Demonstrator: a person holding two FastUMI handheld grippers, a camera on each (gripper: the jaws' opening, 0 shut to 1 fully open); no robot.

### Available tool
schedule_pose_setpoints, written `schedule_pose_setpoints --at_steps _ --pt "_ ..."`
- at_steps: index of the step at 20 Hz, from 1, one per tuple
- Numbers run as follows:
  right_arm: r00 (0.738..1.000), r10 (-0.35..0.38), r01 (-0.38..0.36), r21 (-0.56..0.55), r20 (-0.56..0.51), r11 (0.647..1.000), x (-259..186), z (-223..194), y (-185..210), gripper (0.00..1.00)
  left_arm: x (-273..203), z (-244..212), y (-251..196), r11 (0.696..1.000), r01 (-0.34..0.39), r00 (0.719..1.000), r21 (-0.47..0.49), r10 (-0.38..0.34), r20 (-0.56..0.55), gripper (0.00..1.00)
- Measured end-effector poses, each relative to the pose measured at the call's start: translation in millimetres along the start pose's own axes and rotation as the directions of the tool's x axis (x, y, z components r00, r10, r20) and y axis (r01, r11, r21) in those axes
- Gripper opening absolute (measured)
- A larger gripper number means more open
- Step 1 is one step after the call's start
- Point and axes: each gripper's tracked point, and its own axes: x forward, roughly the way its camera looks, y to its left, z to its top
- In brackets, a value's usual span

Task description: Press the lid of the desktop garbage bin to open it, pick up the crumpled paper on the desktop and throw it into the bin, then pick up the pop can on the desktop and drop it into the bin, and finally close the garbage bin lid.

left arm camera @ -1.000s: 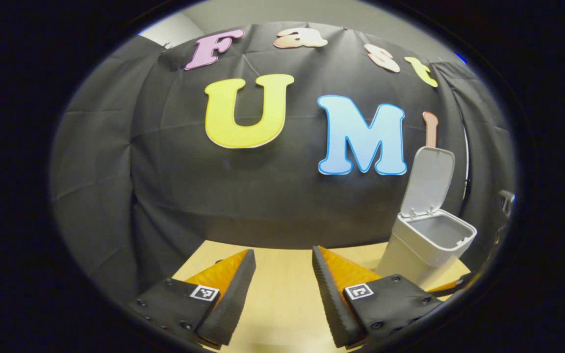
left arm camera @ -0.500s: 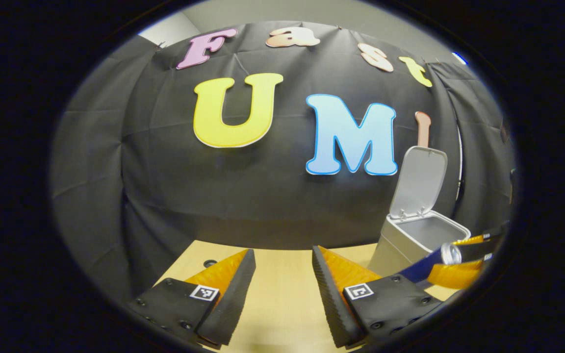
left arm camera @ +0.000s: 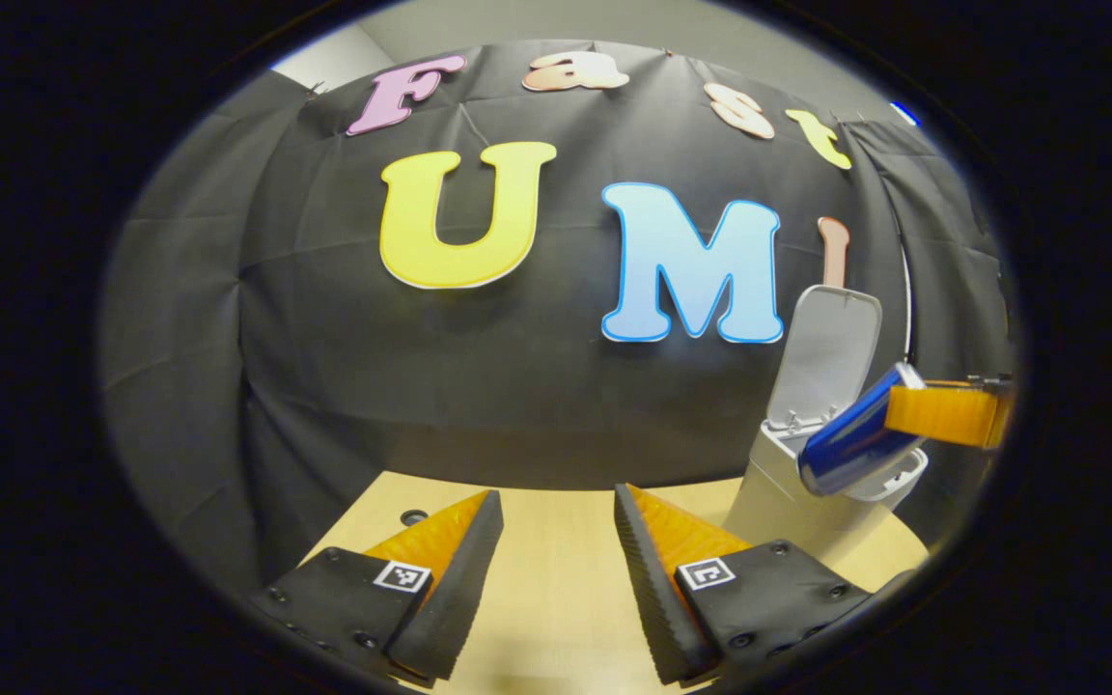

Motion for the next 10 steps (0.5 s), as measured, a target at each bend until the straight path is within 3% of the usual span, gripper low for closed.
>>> schedule_pose_setpoints --at_steps 5,10 --pt "0.996 -0.085 0.085 -0.009 0.026 0.996 7.7 12.5 -42.5 0.84 0.1 -1.1 -1.1 1.0 0.0 1.0 0.004 0.0 -0.004 0.77" --pt "0.982 -0.189 0.188 -0.048 -0.021 0.981 18.3 -7.9 -90.6 0.83 2.1 -1.2 -0.6 1.0 -0.005 1.0 0.006 0.006 -0.006 0.77"
